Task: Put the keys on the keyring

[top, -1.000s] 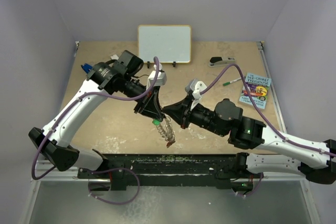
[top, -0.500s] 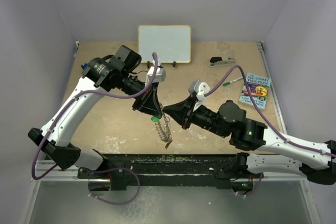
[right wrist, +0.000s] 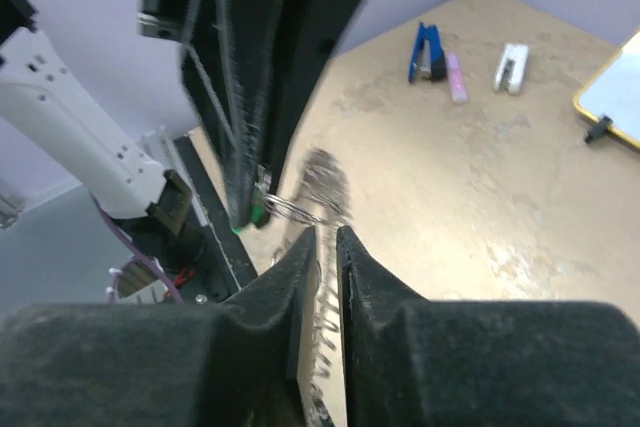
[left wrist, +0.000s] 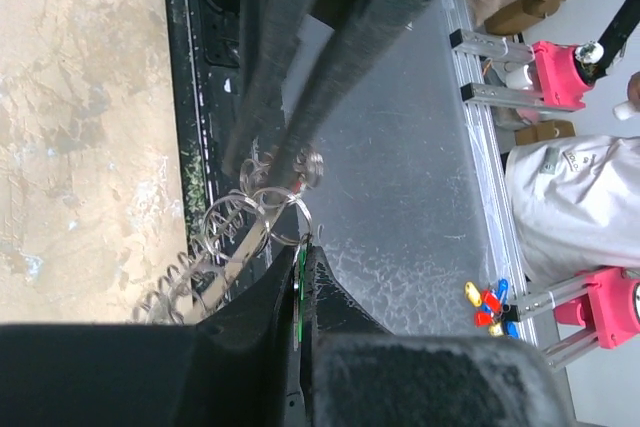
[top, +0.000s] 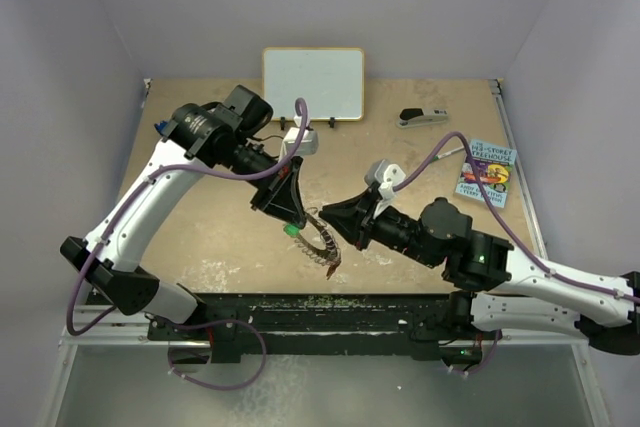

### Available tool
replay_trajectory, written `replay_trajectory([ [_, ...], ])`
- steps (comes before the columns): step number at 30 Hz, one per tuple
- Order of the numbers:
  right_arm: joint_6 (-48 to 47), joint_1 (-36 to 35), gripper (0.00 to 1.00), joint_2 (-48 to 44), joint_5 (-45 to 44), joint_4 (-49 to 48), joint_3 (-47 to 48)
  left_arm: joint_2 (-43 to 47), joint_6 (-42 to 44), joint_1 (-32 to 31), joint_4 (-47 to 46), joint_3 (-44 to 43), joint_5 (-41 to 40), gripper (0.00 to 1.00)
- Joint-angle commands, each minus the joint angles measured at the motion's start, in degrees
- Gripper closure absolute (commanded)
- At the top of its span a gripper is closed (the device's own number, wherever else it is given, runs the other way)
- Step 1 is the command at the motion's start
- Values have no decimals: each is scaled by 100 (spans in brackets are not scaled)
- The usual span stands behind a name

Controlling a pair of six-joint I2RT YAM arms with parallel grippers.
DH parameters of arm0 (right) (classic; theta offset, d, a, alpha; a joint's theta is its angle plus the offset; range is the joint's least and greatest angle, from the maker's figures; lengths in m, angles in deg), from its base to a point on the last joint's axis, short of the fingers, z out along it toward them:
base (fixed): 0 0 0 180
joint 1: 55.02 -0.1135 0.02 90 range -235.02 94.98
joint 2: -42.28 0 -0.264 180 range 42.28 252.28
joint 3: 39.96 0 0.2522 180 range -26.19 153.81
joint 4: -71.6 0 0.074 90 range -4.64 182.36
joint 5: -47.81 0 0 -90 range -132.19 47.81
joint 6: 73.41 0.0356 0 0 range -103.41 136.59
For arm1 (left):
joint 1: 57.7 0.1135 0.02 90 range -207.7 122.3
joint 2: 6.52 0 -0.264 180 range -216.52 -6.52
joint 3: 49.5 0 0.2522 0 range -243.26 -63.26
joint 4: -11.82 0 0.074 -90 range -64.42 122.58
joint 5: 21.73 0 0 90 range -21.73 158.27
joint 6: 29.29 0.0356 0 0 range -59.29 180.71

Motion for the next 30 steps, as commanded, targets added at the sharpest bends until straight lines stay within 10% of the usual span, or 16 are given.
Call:
replay_trajectory([
  [1,89,42,77,-327,-792,168,-158,45,42,40,206,-422,-349,96],
  [11,1612,51,1,-516,-3574,1898,-228,85,545,41,-1638,359,-3749,95],
  [19,3348,479,0,316,-4189,3433,-74,-636,1742,27,-2603,738,-5108,95],
  [30,4369,824,0,416,-4508,4074,-39,-2475,2362,-105,-1589,-745,-5293,84],
])
